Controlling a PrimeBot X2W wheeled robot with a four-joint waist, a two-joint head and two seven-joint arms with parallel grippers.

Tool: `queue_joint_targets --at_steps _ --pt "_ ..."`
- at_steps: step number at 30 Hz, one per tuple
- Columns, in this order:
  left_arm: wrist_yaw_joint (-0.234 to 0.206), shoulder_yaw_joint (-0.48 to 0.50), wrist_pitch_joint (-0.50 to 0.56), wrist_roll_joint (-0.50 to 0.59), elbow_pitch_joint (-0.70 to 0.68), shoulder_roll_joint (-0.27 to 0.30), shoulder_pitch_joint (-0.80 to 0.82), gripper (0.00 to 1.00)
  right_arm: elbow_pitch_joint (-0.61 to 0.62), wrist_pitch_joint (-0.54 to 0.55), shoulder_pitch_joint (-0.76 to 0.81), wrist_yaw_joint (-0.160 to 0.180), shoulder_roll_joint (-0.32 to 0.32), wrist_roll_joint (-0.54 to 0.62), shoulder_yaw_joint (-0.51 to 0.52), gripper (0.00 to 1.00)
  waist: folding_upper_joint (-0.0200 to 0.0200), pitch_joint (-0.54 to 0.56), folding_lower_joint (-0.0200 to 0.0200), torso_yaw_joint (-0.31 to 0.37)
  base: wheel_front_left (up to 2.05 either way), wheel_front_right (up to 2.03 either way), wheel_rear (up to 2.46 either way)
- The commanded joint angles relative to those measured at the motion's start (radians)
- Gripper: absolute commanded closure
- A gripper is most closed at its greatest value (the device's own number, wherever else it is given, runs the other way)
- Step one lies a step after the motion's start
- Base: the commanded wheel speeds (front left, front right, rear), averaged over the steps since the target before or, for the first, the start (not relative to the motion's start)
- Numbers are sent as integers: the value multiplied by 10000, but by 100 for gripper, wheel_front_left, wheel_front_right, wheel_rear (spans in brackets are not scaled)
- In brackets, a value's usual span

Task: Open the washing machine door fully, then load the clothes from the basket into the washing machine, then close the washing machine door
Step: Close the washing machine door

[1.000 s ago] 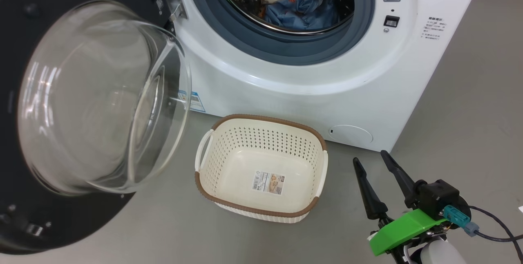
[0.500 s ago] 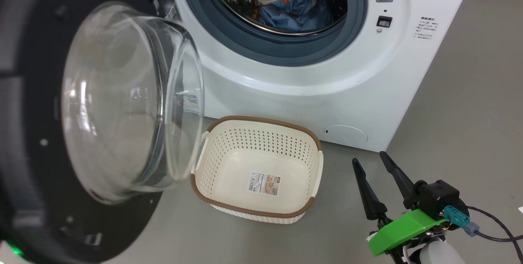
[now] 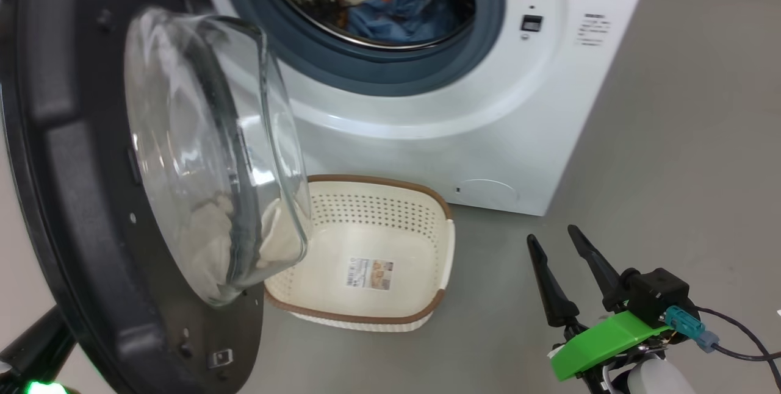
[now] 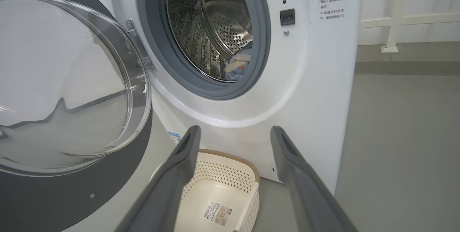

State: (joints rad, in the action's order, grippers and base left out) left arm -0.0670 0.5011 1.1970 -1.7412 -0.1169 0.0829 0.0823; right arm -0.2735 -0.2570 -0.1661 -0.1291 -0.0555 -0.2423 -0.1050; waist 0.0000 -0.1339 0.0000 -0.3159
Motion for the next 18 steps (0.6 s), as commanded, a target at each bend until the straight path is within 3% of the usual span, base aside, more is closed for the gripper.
queue_joint_targets --at_steps 1,9,18 --pt "13 194 174 -115 -396 181 46 100 279 -48 -323 -16 53 -45 -198 0 0 -1 0 319 0 0 0" --pt "157 -161 45 -465 -995 -148 -63 100 328 -48 -192 -16 53 -155 -60 0 0 24 0 1073 0 0 0" --pt "733 -1330 -1026 -546 -828 -313 250 100 378 -48 -183 -16 53 -169 28 0 0 22 0 1821 0 0 0"
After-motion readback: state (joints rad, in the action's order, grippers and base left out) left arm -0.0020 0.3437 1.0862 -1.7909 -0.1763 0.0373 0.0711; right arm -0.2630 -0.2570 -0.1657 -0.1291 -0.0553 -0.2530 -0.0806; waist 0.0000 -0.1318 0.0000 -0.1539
